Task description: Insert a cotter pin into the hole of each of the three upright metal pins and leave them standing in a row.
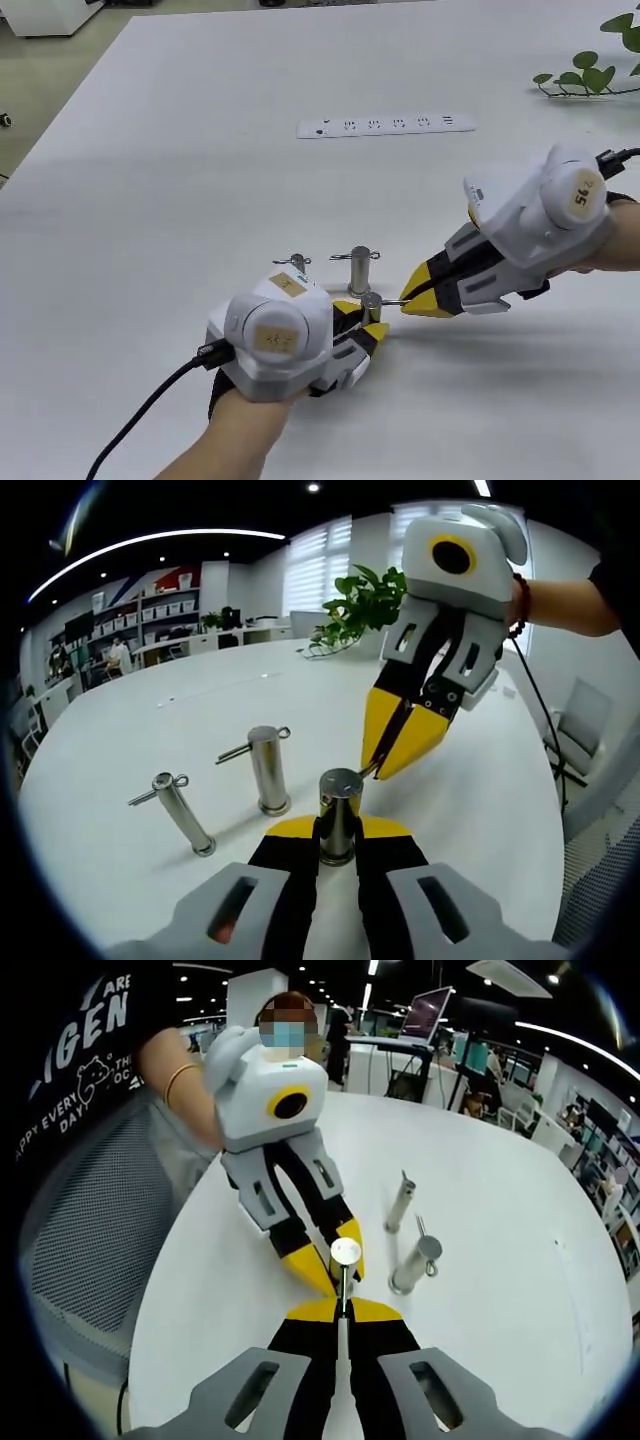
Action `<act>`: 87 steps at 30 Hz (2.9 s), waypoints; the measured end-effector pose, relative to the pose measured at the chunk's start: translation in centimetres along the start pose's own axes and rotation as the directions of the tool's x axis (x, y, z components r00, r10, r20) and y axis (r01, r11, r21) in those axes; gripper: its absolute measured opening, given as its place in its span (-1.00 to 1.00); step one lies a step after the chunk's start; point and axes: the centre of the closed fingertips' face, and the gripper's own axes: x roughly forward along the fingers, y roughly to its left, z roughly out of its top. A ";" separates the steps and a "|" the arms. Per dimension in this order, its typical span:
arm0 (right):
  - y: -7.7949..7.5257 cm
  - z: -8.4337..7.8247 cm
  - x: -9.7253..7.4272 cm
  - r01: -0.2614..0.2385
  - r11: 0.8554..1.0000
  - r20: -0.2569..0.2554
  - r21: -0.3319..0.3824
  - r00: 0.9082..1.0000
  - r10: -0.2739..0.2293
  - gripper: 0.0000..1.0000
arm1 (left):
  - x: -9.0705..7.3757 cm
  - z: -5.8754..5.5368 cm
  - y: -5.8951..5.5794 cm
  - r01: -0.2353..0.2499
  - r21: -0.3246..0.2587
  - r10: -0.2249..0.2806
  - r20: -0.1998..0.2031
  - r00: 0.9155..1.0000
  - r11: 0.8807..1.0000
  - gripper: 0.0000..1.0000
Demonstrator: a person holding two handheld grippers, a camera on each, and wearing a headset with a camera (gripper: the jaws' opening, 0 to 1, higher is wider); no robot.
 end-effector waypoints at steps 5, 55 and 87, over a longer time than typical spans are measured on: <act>0.1 0.3 0.4 0.016 1.000 -0.004 0.018 1.000 -0.016 -1.00 | 0.1 -0.1 0.0 -0.011 0.002 0.011 -0.003 1.000 1.000 -0.79; 0.1 1.0 -0.2 0.084 0.989 0.052 0.124 0.995 -0.091 -1.00 | 0.1 -0.2 0.0 -0.002 -0.062 0.003 0.015 1.000 0.998 -0.78; -0.1 2.7 2.1 0.083 0.963 0.069 0.258 0.992 -0.104 -0.59 | -3.9 -0.3 1.4 -0.040 -0.043 0.039 -0.018 0.999 0.998 -0.06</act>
